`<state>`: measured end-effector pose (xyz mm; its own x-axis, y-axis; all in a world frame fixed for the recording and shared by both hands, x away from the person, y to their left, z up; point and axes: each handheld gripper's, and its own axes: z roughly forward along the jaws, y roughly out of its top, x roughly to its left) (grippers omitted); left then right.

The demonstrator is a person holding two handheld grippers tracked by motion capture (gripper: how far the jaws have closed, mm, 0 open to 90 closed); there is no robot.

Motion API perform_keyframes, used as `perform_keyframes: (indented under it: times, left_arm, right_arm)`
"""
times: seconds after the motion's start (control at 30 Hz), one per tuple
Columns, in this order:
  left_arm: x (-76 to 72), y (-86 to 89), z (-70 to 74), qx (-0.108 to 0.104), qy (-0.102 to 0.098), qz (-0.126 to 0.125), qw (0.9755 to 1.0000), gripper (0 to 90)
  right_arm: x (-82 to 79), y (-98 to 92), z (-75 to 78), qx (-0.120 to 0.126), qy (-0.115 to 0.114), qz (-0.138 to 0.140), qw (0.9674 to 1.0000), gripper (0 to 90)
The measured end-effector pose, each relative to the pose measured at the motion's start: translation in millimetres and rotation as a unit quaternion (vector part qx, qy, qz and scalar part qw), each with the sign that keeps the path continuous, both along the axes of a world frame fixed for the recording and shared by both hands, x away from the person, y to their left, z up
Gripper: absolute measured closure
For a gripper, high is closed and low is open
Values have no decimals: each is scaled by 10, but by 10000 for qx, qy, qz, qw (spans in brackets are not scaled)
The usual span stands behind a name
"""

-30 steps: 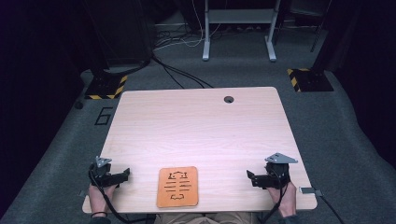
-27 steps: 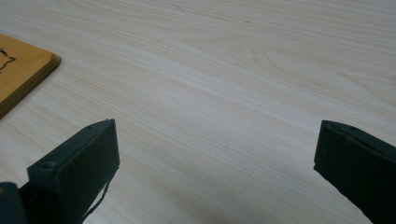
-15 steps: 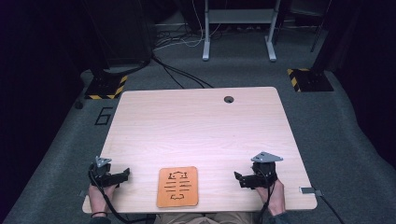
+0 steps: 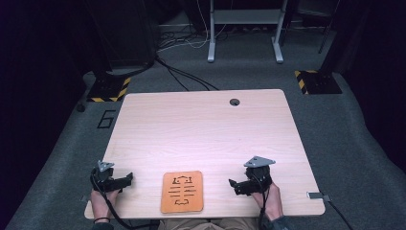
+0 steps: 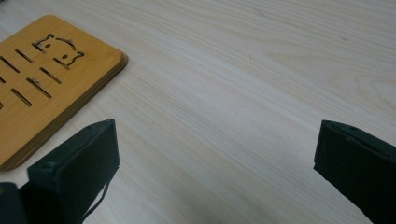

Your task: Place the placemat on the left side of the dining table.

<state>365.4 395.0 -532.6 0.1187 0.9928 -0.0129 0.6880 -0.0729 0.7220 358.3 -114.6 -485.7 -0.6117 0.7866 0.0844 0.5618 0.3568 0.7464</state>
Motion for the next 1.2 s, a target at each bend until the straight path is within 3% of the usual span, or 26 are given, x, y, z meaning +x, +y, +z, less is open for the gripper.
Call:
perform_keyframes:
  times: [0.6, 1.2]
  left_arm:
    - [1, 3, 0, 16, -21, 7, 10000, 7]
    - [-1, 1, 0, -3, -7, 22, 10000, 8]
  right_arm:
    - [61, 388, -31, -55, 174, 294, 9994, 0]
    - [143, 870, -149, -171, 361, 734, 9965, 0]
